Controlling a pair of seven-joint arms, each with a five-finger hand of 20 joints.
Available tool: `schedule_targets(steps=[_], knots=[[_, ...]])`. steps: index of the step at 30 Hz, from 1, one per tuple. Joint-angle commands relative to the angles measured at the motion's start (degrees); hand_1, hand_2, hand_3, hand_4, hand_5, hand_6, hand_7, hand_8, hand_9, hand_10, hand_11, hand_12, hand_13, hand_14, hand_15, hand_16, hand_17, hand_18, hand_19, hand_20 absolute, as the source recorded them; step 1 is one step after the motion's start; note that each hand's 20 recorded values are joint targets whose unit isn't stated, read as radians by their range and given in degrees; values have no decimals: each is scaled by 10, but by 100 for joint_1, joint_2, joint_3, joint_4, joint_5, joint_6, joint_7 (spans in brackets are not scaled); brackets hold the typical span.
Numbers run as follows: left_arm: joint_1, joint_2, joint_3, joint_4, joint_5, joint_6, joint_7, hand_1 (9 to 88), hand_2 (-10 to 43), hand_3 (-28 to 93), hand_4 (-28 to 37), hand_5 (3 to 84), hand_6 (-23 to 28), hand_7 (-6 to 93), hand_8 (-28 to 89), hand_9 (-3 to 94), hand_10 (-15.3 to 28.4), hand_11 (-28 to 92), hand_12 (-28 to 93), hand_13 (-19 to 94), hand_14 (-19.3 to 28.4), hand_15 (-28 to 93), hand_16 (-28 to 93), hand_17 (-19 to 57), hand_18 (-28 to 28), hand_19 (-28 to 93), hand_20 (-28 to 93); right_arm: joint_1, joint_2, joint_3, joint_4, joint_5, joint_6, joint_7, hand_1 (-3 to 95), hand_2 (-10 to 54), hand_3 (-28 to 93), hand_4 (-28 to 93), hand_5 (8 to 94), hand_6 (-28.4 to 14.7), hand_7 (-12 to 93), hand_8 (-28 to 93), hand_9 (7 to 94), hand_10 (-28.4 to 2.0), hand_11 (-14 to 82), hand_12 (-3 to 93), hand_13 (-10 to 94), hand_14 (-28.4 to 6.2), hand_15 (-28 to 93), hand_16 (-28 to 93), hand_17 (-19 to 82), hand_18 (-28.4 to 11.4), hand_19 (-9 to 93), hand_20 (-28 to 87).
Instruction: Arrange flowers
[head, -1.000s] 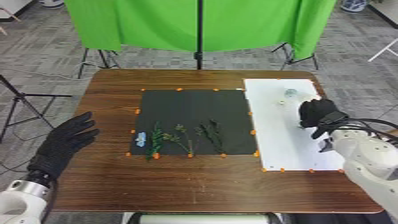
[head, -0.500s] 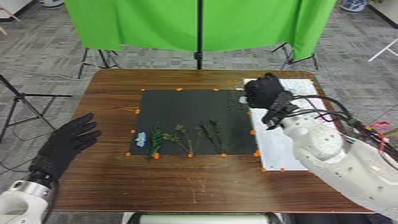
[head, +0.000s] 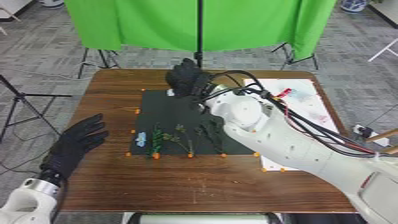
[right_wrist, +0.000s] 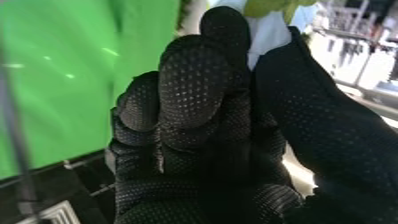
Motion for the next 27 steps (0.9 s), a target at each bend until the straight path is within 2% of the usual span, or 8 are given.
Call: schedule_targets(steps=[1,9,10,11,16,20,21,27], knots=[[-257,74,159,144,10,-16,-76,258,9,708,-283,298,40,198,-105,262,116,210,147,211,153,378,-38,-91,222,532,-7,218,-927,-472,609,-320,425,156,505,-95,822,-283,745,43,439,-134,913,-17,130,438,834,14,490,399,336,-171,813,458],[-320,67,189,153,24,-28,-75,257,10,707,-283,298,41,197,-104,262,116,210,148,211,152,377,-38,-91,223,532,-6,311,-1478,-309,1742,-494,293,-434,505,-95,821,-283,747,43,436,-134,912,-19,130,438,832,15,491,398,335,-170,812,457],[-456,55,227,262,21,-83,-103,257,10,707,-283,298,41,197,-104,262,116,210,148,211,152,377,-38,-91,223,532,-6,350,-1609,-276,2002,-568,276,-536,505,-95,821,-283,747,43,437,-134,912,-19,130,438,831,14,491,398,335,-170,812,457],[-176,88,175,64,18,-6,16,257,10,707,-283,298,41,197,-104,262,116,209,147,211,152,377,-38,-90,222,532,-6,384,-1383,-493,1630,-511,180,-278,505,-95,821,-283,746,44,438,-134,912,-19,130,438,831,15,490,399,335,-169,812,457],[-53,122,169,-8,22,-25,115,257,10,707,-283,298,41,196,-104,262,117,211,148,211,153,377,-38,-91,222,532,-6,487,-1202,-694,1440,-518,-281,-204,505,-95,819,-283,746,43,437,-137,910,-22,129,437,829,17,487,400,333,-169,809,457],[51,134,137,-53,17,-17,156,257,9,707,-283,298,41,196,-104,262,116,210,148,211,152,377,-38,-91,222,531,-7,556,-1043,-951,1173,-461,-461,24,505,-95,816,-283,745,44,438,-137,909,-20,129,436,826,17,484,402,331,-168,807,456],[-103,139,156,33,23,-62,64,257,10,706,-283,298,41,196,-103,262,116,210,148,211,152,377,-38,-90,222,531,-7,532,-1144,-860,1338,-488,-476,-58,505,-95,817,-283,745,44,439,-137,909,-20,129,435,826,16,483,402,331,-168,807,456],[-137,182,201,39,27,-88,64,257,9,707,-283,298,41,195,-103,262,116,209,148,211,152,377,-38,-91,222,532,-6,598,-1147,-1136,1198,-455,-339,246,504,-95,816,-283,743,45,439,-138,907,-18,127,433,822,17,482,405,327,-168,805,456]])
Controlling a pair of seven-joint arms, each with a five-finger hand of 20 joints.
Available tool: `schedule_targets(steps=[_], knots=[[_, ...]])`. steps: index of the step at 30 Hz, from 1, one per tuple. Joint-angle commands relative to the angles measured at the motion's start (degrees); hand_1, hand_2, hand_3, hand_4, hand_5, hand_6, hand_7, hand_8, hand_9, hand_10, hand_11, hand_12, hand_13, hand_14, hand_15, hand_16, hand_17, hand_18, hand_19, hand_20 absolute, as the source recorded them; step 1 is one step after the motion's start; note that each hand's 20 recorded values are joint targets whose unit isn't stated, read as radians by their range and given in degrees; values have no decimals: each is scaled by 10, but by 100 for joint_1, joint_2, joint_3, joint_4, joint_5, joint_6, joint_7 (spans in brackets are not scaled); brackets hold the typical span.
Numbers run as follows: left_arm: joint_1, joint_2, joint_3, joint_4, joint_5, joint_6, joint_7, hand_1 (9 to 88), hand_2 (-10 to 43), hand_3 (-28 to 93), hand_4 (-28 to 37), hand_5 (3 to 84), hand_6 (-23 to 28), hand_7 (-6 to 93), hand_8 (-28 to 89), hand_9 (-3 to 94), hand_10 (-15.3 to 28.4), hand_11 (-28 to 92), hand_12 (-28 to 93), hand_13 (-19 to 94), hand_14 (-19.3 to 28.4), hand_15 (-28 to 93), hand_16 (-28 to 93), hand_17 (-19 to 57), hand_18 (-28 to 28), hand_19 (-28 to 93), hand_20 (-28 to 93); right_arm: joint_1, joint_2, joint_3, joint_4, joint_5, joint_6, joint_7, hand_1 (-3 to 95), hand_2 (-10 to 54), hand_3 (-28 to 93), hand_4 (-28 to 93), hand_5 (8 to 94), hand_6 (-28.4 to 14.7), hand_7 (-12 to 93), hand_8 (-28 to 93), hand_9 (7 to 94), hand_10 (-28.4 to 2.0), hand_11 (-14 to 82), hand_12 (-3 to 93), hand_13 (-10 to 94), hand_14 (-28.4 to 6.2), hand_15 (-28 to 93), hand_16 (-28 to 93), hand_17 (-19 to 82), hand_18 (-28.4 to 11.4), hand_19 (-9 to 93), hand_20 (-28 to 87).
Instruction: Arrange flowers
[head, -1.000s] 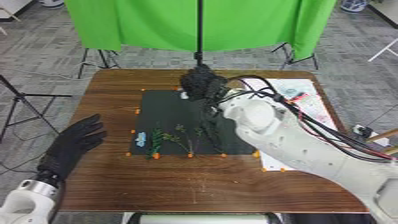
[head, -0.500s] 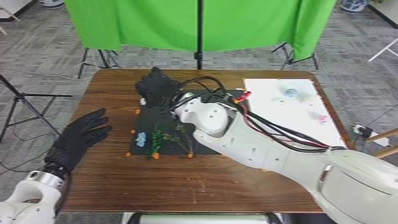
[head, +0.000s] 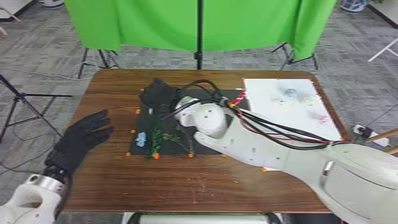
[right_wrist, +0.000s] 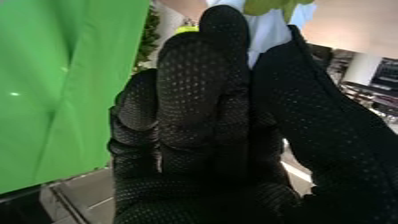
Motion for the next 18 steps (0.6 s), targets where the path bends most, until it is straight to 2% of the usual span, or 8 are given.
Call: schedule_targets(steps=[1,6,14,18], knots=[[-65,41,52,77,23,-94,-56,257,10,707,-283,298,41,195,-103,262,116,209,148,211,152,377,-38,-91,222,532,-6,191,-105,-192,150,-27,268,237,504,-95,816,-283,743,47,439,-138,906,-17,127,433,820,16,481,406,326,-168,805,456],[-176,83,131,112,33,-153,-86,257,9,707,-283,298,40,196,-103,262,116,209,148,211,152,376,-38,-91,222,532,-6,226,-178,-274,247,-54,301,303,504,-95,814,-283,738,49,443,-139,906,-16,126,431,819,15,482,406,325,-168,805,457],[-226,99,165,114,43,-201,-121,257,9,707,-283,298,41,197,-104,262,116,211,148,211,152,378,-37,-91,222,531,-7,165,-250,-279,317,-163,240,366,505,-95,807,-283,731,50,447,-140,904,-13,124,429,816,17,482,405,324,-167,804,456],[-323,126,216,151,48,-216,-127,257,8,709,-283,298,40,198,-104,262,116,210,148,211,152,377,-38,-91,222,531,-7,156,-276,-274,339,-186,185,347,505,-95,805,-283,731,52,449,-142,904,-13,124,429,810,16,480,407,319,-165,801,455]])
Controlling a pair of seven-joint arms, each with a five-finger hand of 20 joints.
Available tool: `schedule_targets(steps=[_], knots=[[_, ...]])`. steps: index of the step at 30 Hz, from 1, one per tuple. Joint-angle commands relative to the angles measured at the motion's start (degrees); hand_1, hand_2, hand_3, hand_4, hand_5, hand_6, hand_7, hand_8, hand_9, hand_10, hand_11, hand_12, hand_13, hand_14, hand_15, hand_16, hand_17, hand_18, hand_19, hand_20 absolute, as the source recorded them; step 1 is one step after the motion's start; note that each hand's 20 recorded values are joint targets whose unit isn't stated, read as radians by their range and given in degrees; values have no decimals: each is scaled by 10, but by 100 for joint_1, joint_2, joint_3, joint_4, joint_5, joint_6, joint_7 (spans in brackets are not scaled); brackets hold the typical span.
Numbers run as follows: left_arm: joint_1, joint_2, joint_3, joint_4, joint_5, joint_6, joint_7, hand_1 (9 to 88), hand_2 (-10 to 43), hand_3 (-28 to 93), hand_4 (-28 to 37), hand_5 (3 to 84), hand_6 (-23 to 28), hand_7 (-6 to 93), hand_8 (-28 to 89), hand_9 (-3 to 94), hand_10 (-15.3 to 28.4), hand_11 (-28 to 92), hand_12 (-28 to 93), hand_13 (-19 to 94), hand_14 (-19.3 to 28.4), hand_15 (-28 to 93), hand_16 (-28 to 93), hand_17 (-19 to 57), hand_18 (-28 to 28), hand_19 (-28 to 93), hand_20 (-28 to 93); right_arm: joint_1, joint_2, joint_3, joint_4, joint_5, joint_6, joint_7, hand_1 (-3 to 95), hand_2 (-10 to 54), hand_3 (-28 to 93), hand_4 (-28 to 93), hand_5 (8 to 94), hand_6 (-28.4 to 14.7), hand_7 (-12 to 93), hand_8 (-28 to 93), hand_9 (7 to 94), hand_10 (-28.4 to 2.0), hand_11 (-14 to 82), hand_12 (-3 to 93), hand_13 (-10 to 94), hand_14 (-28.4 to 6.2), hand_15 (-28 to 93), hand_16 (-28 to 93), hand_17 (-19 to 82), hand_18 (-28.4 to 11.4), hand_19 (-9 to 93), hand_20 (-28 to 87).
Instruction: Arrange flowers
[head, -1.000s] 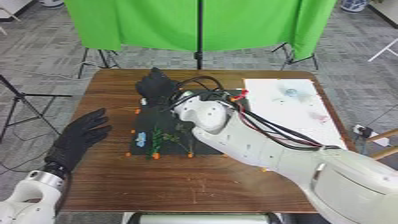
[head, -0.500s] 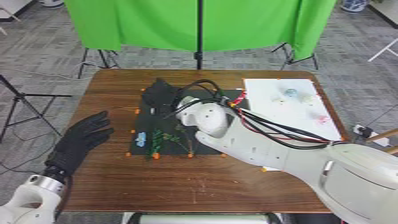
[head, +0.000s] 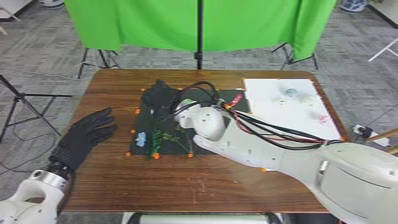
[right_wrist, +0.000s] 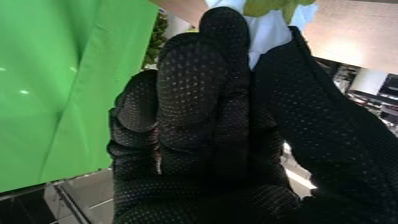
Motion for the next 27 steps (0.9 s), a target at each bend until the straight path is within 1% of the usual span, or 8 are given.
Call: schedule_targets(steps=[1,4,5,6,9,10,18,27], knots=[[-87,34,83,77,40,-91,-90,257,9,707,-283,298,40,198,-104,262,116,210,148,211,152,377,-38,-91,222,531,-7,71,-124,45,46,-183,-61,18,505,-95,805,-283,732,52,449,-143,904,-12,124,429,809,16,480,408,319,-165,800,455],[-87,46,90,72,38,-73,-53,257,9,707,-283,297,40,198,-105,262,116,210,148,211,152,378,-38,-91,222,531,-6,101,-145,-4,62,-172,-46,55,504,-95,805,-283,731,53,450,-142,904,-11,124,430,806,17,479,408,318,-164,799,455],[-92,36,82,75,42,-97,-95,257,9,707,-283,297,40,198,-105,262,116,210,148,211,152,378,-38,-91,222,531,-6,36,-148,78,57,-228,-93,28,504,-95,804,-283,730,53,451,-141,904,-11,124,429,806,17,479,408,317,-164,799,455],[-86,48,89,69,43,-78,-63,257,9,707,-283,298,41,197,-105,262,116,210,148,211,152,378,-38,-91,222,531,-6,69,-147,34,52,-197,-74,49,503,-95,804,-283,730,53,450,-141,904,-11,124,430,806,17,479,409,317,-164,799,455],[-87,41,80,69,39,-85,-77,257,10,706,-283,297,40,197,-104,262,116,210,148,211,152,378,-38,-91,222,531,-6,30,-139,66,23,-243,-136,73,502,-95,800,-283,725,53,450,-140,899,-11,122,431,804,17,481,409,315,-164,797,455],[-82,48,81,69,39,-84,-49,257,10,707,-283,297,41,197,-104,262,116,210,148,211,152,379,-38,-91,222,531,-6,68,-125,9,2,-207,-153,121,501,-95,799,-283,722,52,451,-140,897,-11,121,430,802,17,482,409,314,-163,797,455],[-105,17,69,82,54,-105,-77,257,10,705,-283,298,41,197,-104,262,116,210,147,211,153,378,-39,-91,222,532,-6,16,-129,55,65,-243,-232,177,457,-95,795,-283,679,45,477,-145,865,-16,133,435,765,10,497,396,303,-161,792,456],[-97,1,48,78,63,-106,-76,257,10,706,-283,298,41,197,-104,262,116,210,148,211,153,378,-38,-91,222,532,-6,-60,-149,176,59,-318,-385,184,450,-95,788,-283,656,41,483,-147,846,-18,134,429,753,13,500,386,296,-161,788,455]])
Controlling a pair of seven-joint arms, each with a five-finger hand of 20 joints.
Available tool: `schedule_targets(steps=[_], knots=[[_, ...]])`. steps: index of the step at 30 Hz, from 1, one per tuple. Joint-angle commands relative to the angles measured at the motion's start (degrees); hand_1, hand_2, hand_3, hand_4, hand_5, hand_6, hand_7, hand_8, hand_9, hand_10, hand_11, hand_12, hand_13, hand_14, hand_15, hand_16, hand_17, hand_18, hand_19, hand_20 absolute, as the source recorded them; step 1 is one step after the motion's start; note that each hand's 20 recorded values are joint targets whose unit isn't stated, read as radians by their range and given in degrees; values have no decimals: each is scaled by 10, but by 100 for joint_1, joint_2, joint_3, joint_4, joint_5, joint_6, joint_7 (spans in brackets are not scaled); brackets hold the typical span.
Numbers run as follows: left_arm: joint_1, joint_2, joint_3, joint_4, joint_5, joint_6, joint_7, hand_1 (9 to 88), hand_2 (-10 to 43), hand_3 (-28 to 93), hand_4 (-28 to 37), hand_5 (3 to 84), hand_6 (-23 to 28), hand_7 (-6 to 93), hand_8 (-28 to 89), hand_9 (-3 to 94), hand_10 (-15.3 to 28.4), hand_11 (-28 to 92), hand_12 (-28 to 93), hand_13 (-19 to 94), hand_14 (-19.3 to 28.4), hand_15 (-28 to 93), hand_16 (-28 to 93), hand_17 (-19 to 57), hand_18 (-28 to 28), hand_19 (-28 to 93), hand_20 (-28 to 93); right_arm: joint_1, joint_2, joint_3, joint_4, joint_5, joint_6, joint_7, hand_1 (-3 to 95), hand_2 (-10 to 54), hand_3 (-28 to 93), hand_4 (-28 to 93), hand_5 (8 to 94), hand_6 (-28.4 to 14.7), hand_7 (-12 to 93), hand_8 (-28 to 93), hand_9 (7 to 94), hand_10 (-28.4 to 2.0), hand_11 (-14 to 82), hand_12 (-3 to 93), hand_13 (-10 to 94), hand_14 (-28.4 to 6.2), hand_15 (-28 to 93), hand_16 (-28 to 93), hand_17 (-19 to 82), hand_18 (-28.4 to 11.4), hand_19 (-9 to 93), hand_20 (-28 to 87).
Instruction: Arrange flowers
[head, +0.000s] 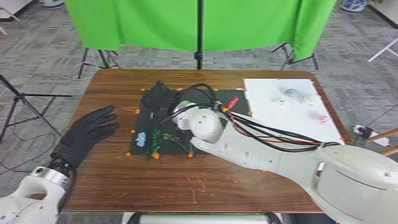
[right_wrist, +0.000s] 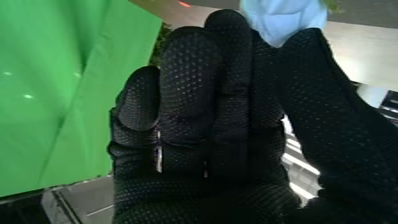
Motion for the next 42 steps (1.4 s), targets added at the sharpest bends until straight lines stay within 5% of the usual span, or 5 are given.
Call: schedule_targets(steps=[1,10,20,35,42], knots=[[48,-45,-18,35,45,-57,-58,257,10,706,-283,298,41,197,-104,262,116,210,148,211,153,378,-38,-91,222,532,-6,27,-42,112,-15,-135,-91,53,446,-95,786,-283,655,40,482,-148,845,-18,134,427,753,12,500,384,295,-160,788,455],[183,-98,-97,-12,32,17,-10,257,10,706,-283,298,41,196,-104,262,115,210,148,211,153,377,-38,-91,222,532,-6,-6,43,368,-321,106,92,-24,315,-95,827,-283,641,40,405,-133,765,-50,320,253,729,-8,564,281,284,-167,787,464],[425,-249,-227,-74,12,88,93,257,10,706,-283,298,41,196,-104,263,116,211,147,211,153,378,-39,-92,222,533,-6,-51,673,1202,-1102,74,47,-379,257,-58,868,-283,576,31,340,-221,685,-67,350,224,665,-20,601,270,255,-174,785,473],[448,-272,-408,-53,-7,99,43,257,9,707,-283,299,39,198,-105,265,117,208,147,210,153,377,-38,-91,222,532,-7,-765,3299,2474,-2056,953,-517,168,213,-34,890,-283,425,-11,322,-211,450,-99,316,187,462,-64,548,149,233,-163,728,396],[361,-264,-374,-20,2,5,-100,257,11,705,-283,298,39,197,-105,264,116,207,148,210,153,378,-38,-91,223,532,-6,-2751,4532,4214,-2855,1137,-814,794,217,-39,887,-283,382,-29,303,-200,392,-103,268,178,418,-88,411,122,260,-161,636,264]])
